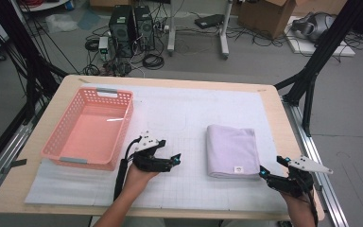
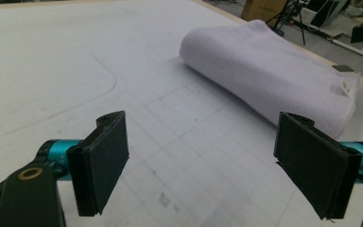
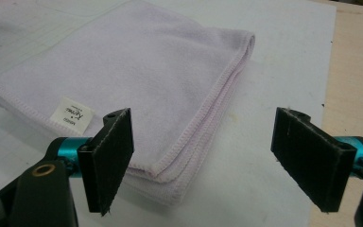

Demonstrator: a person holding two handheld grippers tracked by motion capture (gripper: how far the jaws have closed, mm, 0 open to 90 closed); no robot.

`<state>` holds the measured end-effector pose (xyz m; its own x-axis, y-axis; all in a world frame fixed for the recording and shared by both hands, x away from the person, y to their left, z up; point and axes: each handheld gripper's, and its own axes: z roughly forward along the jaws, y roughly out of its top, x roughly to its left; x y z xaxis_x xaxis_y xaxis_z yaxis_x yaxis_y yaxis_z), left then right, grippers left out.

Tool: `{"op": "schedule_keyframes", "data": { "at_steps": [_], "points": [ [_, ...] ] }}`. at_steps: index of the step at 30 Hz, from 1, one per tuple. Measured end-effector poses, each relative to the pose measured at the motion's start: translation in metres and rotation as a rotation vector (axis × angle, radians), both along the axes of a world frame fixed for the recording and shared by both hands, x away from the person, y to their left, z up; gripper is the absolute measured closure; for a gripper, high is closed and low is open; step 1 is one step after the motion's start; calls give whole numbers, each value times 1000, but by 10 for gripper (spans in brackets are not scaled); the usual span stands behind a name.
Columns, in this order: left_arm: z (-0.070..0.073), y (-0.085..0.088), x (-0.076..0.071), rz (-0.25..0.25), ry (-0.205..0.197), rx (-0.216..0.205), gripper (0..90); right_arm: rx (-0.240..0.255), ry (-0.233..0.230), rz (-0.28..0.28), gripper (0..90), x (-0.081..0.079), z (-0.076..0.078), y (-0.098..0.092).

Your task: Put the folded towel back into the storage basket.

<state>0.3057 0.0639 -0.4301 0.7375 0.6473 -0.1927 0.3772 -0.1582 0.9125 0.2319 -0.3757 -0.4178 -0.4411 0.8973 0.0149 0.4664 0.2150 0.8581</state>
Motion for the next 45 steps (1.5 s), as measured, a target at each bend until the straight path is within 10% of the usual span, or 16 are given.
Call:
{"op": "schedule_keyframes", "data": {
  "at_steps": [23, 37, 45],
  "points": [
    [-4, -109, 45, -132, 159, 54, 257, -4, 18, 13, 206, 3, -3, -1],
    [-19, -143, 53, -101, 252, 118, 243, -2, 24, 17, 206, 4, -4, -1],
    [-15, -138, 53, -100, 247, 123, 646, -3, 26, 22, 206, 4, -5, 0]
  ]
}}
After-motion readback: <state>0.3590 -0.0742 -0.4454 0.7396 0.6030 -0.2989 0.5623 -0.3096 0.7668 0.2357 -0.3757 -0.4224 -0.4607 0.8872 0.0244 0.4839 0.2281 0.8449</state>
